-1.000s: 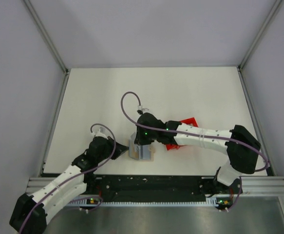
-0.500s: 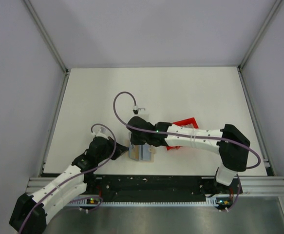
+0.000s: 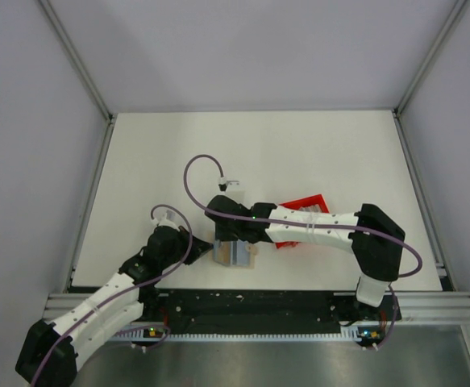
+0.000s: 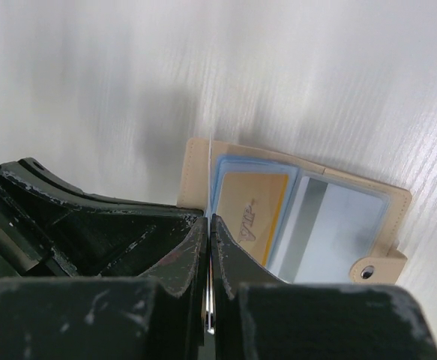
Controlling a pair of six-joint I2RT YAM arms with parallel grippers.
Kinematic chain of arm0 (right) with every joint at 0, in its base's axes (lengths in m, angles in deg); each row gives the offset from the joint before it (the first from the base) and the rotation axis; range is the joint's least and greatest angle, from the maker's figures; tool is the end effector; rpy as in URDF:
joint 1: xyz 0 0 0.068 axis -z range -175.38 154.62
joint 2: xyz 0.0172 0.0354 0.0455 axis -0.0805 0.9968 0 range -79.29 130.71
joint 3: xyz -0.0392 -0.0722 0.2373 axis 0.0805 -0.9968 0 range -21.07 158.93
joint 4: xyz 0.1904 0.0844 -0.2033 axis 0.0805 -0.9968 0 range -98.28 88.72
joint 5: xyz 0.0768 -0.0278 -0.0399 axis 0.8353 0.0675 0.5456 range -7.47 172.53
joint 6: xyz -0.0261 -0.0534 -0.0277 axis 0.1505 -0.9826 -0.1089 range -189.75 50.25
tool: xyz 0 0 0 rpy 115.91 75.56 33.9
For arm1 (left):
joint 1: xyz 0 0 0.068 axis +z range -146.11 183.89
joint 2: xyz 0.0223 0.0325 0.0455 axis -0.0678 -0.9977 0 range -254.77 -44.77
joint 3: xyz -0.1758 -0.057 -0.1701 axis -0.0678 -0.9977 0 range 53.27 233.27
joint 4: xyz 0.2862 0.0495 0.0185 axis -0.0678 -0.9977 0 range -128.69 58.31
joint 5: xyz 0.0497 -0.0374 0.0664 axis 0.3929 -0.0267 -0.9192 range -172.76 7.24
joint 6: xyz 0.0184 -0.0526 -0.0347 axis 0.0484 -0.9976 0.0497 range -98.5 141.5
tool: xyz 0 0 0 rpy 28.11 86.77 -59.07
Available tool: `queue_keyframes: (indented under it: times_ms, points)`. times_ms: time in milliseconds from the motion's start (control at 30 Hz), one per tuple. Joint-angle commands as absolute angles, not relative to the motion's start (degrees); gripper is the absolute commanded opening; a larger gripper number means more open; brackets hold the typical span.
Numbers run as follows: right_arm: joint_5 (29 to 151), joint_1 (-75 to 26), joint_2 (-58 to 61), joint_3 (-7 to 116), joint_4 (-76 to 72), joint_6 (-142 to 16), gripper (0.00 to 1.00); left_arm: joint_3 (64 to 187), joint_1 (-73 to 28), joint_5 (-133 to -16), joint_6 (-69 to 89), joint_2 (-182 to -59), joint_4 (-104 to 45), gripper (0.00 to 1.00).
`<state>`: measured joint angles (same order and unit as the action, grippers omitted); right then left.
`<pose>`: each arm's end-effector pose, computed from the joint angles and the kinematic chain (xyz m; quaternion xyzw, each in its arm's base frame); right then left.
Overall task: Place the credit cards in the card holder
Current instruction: Turn over the card slot in the card holder.
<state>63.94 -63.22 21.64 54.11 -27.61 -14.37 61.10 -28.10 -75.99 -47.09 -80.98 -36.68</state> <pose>0.1723 0.3793 0.1877 -0.0491 0.9335 0.2094 0.2869 0.1676 -0.1119 0.1087 -0.2494 0.8432 -0.3974 0.2626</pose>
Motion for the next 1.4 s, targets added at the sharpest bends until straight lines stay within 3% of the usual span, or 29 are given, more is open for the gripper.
queue_keyframes:
  times_ms: [0,1367]
  points:
    - [62.2,-63.8,21.4,56.9,-27.1,-13.7,0.00,62.2,-28.3,-75.1,-46.2,-80.5,-35.7,0.00]
    - [62.1,-63.8,22.5,56.5,-30.3,-15.3,0.00,61.6,-28.2,-75.3,-46.6,-80.5,-35.7,0.00]
